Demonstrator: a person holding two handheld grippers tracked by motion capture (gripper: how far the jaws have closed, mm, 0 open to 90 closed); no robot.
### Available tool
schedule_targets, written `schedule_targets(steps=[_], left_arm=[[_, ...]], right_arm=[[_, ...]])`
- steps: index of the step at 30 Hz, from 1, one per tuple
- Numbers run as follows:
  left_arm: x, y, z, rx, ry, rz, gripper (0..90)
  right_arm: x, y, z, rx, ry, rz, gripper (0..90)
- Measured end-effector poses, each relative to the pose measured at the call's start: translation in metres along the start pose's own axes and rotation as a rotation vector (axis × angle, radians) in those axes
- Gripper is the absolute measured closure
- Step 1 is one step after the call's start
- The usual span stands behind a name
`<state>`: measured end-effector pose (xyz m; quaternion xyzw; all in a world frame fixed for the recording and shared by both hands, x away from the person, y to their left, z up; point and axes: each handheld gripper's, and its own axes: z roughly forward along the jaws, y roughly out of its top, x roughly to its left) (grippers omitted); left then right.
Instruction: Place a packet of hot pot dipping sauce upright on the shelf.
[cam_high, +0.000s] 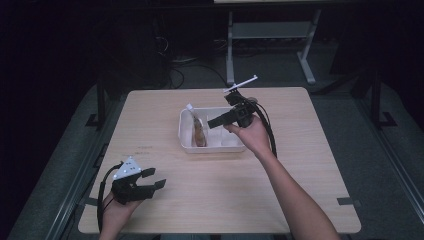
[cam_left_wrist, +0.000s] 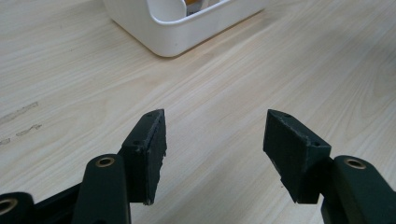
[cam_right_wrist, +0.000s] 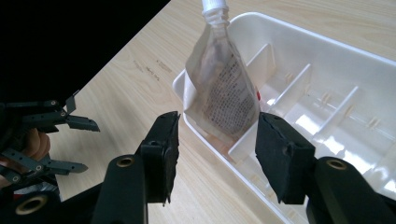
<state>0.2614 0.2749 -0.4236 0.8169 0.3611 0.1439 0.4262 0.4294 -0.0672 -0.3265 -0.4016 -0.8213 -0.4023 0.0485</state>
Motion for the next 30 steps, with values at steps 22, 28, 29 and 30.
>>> schedule_targets(steps=[22, 28, 29, 30], left_arm=[[0.000, 0.000, 0.000, 0.002, 0.005, 0.002, 38.8], [0.000, 0.000, 0.000, 0.003, 0.007, 0.003, 38.7], [0.000, 0.000, 0.000, 0.003, 0.007, 0.003, 38.6], [0.000, 0.000, 0.000, 0.004, 0.007, 0.004, 38.5]], right_arm=[[-0.018, -0.033, -0.026, -0.014, -0.004, 0.008, 46.2], [-0.022, -0.041, -0.031, -0.017, -0.007, 0.012, 45.7], [-0.023, -0.044, -0.034, -0.018, -0.011, 0.011, 45.4], [-0.023, -0.045, -0.035, -0.017, -0.012, 0.012, 45.4]])
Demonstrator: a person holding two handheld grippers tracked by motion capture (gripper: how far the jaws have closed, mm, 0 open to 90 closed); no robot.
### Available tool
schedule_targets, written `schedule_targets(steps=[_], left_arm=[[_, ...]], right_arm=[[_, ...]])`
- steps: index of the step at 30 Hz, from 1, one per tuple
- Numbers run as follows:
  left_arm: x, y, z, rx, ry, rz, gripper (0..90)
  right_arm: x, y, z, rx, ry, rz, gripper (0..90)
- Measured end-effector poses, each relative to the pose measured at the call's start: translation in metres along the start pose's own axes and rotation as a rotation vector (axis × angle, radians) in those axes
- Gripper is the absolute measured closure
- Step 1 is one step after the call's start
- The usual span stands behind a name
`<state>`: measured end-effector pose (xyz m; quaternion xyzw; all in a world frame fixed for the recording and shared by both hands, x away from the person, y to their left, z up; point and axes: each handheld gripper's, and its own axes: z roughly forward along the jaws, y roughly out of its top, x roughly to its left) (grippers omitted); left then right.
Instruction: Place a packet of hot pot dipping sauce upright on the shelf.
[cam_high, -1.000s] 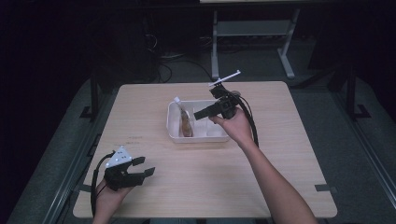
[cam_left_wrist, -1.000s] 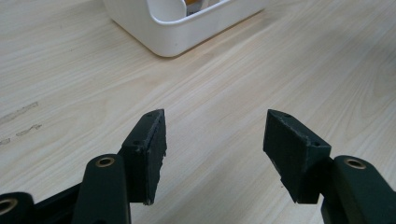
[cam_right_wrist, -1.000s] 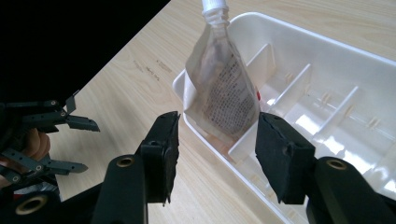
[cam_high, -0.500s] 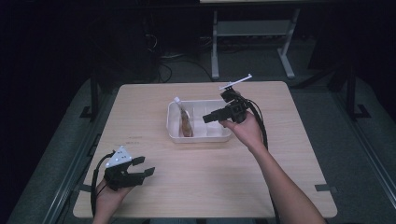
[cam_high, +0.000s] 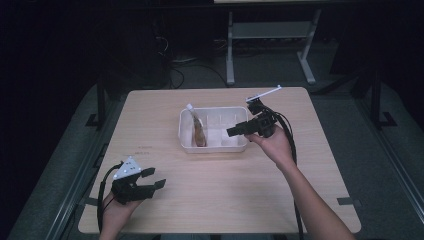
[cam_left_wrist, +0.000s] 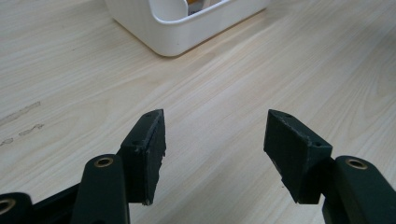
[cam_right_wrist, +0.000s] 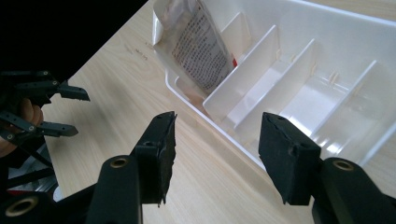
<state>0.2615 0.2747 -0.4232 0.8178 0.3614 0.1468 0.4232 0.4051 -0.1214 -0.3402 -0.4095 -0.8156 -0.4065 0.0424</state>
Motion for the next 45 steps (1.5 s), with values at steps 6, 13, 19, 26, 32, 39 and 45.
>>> schedule_targets(steps=[6, 13, 19, 26, 32, 39, 45], left_arm=[[0.000, 0.000, 0.000, 0.003, 0.001, 0.001, 38.2], [0.000, 0.000, 0.000, 0.004, 0.002, 0.001, 37.9], [-0.001, 0.000, 0.001, 0.006, 0.002, 0.002, 37.4], [-0.001, 0.000, 0.001, 0.006, 0.003, 0.001, 37.0], [-0.001, 0.000, 0.001, 0.005, 0.006, 0.001, 36.9], [0.000, 0.000, 0.000, 0.006, 0.007, 0.000, 36.8], [-0.001, 0.000, 0.000, 0.005, 0.008, -0.002, 36.7]], right_arm=[[-0.003, -0.008, -0.006, -0.007, -0.007, 0.000, 44.7], [-0.008, -0.017, -0.014, -0.009, -0.017, 0.007, 43.9], [-0.013, -0.026, -0.021, -0.010, -0.024, 0.016, 43.3], [-0.017, -0.037, -0.031, -0.025, -0.030, 0.020, 43.4], [-0.021, -0.048, -0.038, -0.032, -0.034, 0.031, 43.2], [-0.026, -0.061, -0.045, -0.040, -0.045, 0.039, 42.5], [-0.030, -0.072, -0.050, -0.043, -0.055, 0.047, 42.1]])
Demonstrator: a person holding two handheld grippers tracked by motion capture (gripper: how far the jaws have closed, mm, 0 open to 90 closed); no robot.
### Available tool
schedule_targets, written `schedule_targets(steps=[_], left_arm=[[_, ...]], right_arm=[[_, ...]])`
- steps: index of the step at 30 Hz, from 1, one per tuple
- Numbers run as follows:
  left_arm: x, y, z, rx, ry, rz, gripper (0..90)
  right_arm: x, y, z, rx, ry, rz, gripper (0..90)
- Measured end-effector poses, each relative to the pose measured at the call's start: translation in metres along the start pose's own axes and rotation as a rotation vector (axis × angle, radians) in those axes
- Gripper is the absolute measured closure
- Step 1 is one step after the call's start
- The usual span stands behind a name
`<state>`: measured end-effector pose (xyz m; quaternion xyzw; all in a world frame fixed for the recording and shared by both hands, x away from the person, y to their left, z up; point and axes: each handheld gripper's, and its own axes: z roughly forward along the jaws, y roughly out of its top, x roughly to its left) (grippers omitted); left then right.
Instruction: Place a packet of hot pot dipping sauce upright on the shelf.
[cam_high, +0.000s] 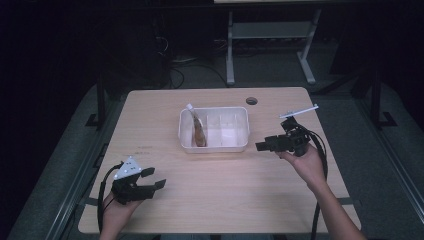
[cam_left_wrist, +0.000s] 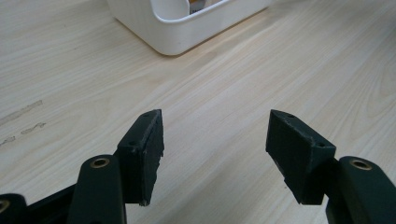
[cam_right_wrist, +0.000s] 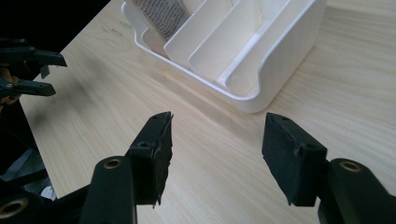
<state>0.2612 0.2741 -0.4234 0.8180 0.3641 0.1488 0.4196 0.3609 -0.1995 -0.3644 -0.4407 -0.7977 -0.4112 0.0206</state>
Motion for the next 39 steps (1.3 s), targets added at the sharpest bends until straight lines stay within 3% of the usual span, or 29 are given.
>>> schedule_targets(steps=[21, 31, 39], left_arm=[[-0.002, 0.000, 0.001, 0.005, 0.001, 0.005, 35.9], [-0.003, 0.000, 0.002, 0.008, 0.004, 0.009, 35.2], [-0.005, 0.000, 0.003, 0.015, 0.003, 0.015, 34.6]], right_arm=[[-0.020, -0.035, -0.015, -0.016, -0.025, 0.046, 40.3], [-0.024, -0.055, -0.018, -0.016, -0.038, 0.043, 39.7], [-0.027, -0.082, -0.022, -0.023, -0.052, 0.051, 39.3]])
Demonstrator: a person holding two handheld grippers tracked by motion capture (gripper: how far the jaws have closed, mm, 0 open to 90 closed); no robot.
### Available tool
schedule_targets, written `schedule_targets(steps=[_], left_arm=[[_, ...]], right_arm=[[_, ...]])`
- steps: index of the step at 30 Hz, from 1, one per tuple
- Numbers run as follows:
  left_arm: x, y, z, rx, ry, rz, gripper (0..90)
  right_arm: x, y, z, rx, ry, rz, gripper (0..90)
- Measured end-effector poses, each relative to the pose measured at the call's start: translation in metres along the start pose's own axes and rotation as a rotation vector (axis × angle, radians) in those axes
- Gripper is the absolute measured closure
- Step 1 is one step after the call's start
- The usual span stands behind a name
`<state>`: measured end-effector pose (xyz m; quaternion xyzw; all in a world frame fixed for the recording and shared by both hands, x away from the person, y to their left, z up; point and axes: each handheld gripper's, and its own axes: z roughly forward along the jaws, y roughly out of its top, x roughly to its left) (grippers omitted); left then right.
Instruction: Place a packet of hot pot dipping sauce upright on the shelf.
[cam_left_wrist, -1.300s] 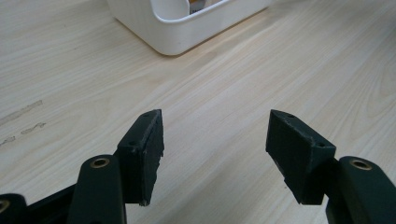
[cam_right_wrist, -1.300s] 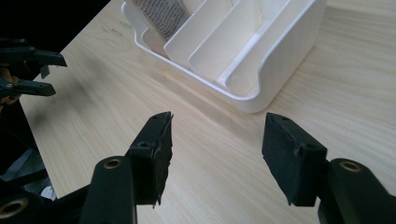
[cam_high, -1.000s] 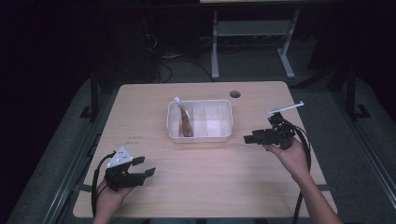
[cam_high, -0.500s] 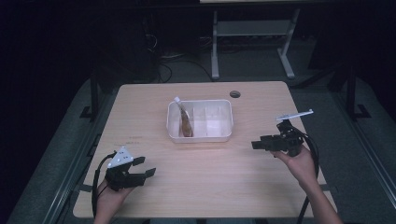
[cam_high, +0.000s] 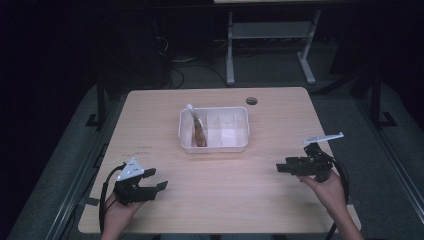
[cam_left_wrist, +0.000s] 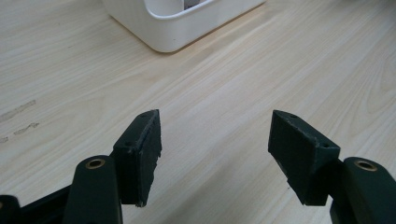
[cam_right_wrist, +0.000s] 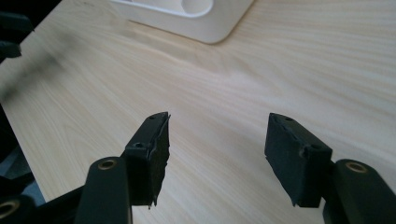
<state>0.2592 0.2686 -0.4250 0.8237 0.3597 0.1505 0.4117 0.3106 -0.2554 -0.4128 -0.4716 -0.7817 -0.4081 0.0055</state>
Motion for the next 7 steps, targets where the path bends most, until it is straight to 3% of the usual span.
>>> schedule_targets(steps=[7], left_arm=[[0.000, 0.000, 0.000, -0.002, 0.001, 0.001, 34.2]], right_arm=[[0.004, -0.021, -0.001, 0.000, -0.033, -0.010, 38.9]])
